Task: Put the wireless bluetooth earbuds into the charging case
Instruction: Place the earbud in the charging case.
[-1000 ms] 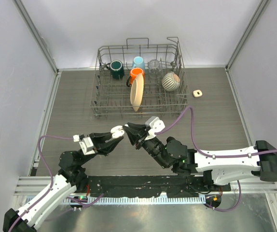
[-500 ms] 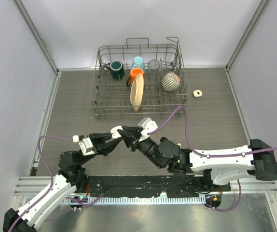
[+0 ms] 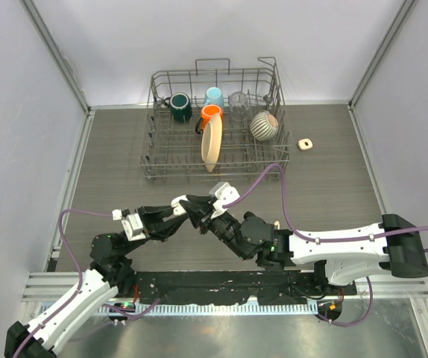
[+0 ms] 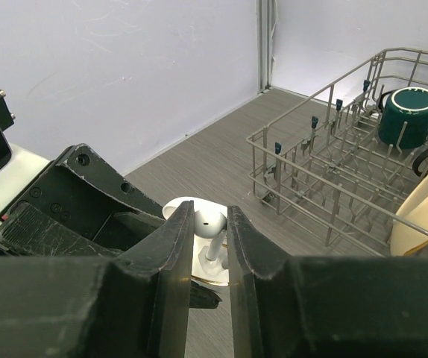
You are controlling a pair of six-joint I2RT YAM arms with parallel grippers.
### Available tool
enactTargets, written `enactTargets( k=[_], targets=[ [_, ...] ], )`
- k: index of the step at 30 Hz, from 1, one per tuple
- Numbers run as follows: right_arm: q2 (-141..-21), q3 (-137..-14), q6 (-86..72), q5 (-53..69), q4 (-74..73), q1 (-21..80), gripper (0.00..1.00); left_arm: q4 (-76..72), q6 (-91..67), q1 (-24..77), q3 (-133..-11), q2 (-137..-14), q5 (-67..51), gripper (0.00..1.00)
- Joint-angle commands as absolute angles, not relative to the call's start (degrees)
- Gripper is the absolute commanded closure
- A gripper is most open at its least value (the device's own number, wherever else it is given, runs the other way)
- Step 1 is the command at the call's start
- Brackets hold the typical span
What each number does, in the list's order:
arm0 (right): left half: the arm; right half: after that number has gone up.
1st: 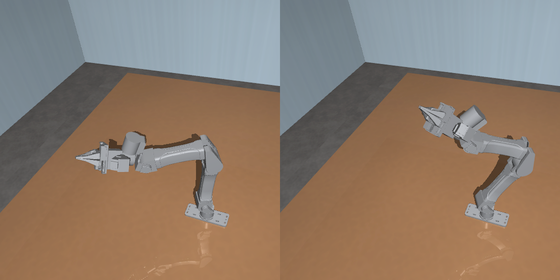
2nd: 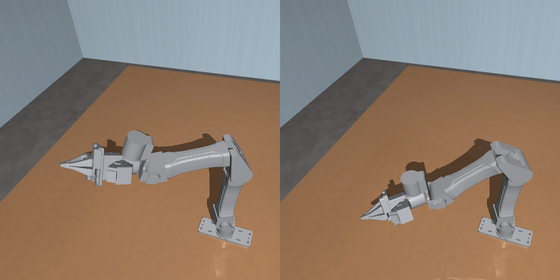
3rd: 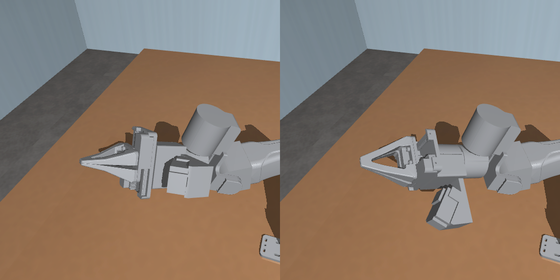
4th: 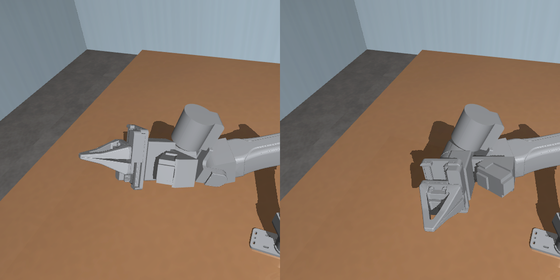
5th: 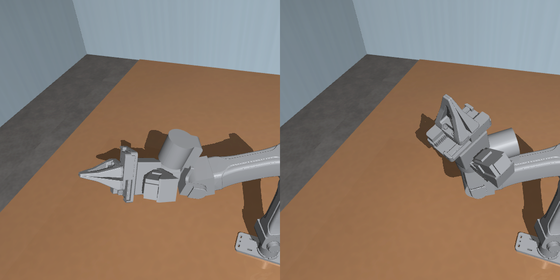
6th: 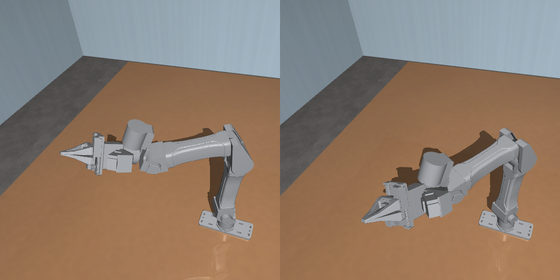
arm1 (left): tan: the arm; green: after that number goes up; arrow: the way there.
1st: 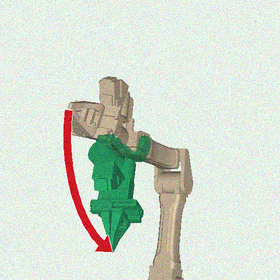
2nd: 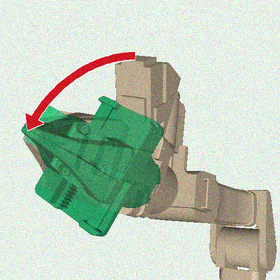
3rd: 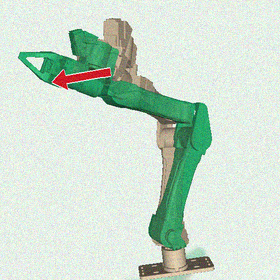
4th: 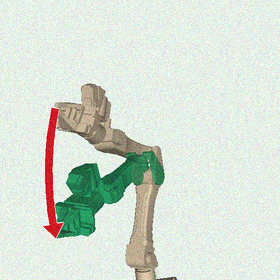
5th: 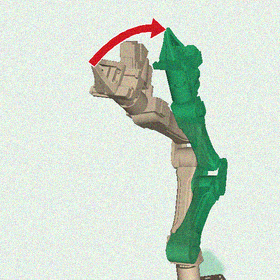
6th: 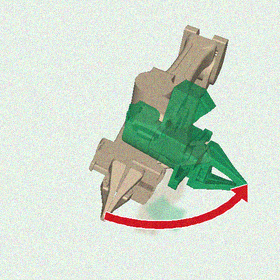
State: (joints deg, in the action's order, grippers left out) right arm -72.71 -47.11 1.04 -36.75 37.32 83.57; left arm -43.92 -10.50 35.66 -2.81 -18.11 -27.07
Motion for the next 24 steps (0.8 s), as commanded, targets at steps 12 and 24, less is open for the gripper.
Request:
enactTargets(
  k=[12, 24],
  targets=[
    [-70.75, -43.77, 3.86, -36.65, 45.44, 83.94, 0.99, -52.03, -13.09, 35.68, -2.55, -17.31, -25.93, 1.0],
    [-71.37, -39.82, 8.96, -31.64, 54.14, 83.94, 0.99, -52.29, -13.62, 35.68, -2.46, -17.14, -25.31, 1.0]
  ],
)
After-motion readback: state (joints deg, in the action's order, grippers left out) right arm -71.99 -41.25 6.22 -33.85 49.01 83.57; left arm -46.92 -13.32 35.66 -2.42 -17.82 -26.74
